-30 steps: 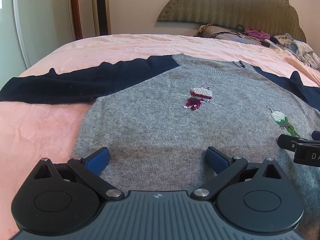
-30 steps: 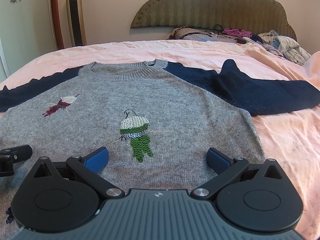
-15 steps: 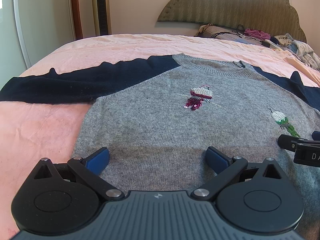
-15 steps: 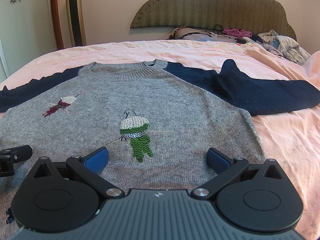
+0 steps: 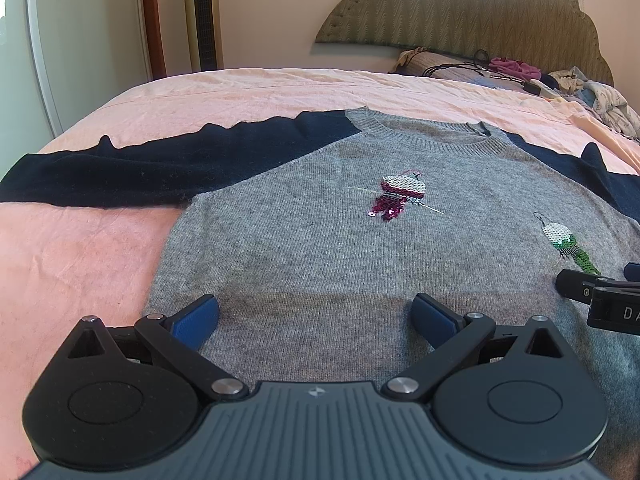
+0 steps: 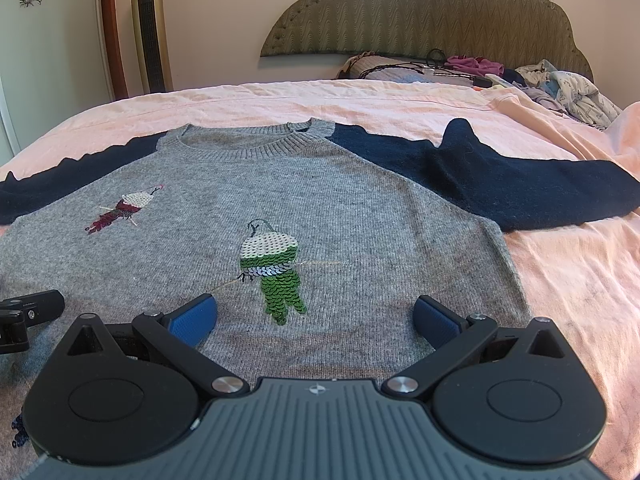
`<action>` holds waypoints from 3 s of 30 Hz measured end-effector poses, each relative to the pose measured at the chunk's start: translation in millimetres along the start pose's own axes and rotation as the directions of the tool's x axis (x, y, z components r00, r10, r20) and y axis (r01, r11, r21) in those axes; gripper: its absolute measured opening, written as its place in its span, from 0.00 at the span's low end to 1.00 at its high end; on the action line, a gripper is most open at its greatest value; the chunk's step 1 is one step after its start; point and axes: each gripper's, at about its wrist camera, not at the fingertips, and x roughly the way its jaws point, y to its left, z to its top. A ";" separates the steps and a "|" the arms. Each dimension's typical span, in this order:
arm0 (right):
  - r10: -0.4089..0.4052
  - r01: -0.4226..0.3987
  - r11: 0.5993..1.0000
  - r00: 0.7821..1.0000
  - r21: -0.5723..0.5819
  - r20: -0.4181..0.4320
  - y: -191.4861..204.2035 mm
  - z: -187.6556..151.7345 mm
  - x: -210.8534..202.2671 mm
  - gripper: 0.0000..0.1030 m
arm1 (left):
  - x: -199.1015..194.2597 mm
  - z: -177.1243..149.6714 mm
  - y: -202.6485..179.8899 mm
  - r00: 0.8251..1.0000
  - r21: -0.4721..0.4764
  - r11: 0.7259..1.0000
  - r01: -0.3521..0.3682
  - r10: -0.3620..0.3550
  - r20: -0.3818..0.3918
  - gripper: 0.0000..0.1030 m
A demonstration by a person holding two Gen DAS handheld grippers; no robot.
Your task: Fold small clothes
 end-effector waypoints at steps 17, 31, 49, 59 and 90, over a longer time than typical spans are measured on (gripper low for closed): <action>-0.002 0.002 1.000 1.000 -0.004 -0.004 0.8 0.0 -0.6 1.00 | 0.0 0.0 -0.1 1.000 0.000 1.000 0.000 0.000 0.000 1.00; 0.062 -0.180 0.744 0.978 0.644 0.201 -291.4 47.7 -10.9 1.00 | 0.3 -0.1 0.2 1.000 -0.002 1.000 0.002 -0.002 0.000 1.00; -0.141 -0.087 0.676 0.959 0.732 0.244 -381.2 59.6 42.0 0.13 | 2.2 1.8 -0.1 1.000 -0.014 1.000 -0.005 0.005 0.005 1.00; 0.526 -0.623 0.704 0.780 0.342 0.339 -113.3 110.3 16.9 0.17 | -1.6 0.7 7.7 0.999 -0.059 0.998 0.030 -0.029 0.025 1.00; 0.643 -0.691 0.590 0.715 0.418 0.273 -103.3 -9.6 10.7 0.90 | 59.0 89.6 -43.3 0.941 -0.231 0.915 0.329 -0.337 0.005 0.05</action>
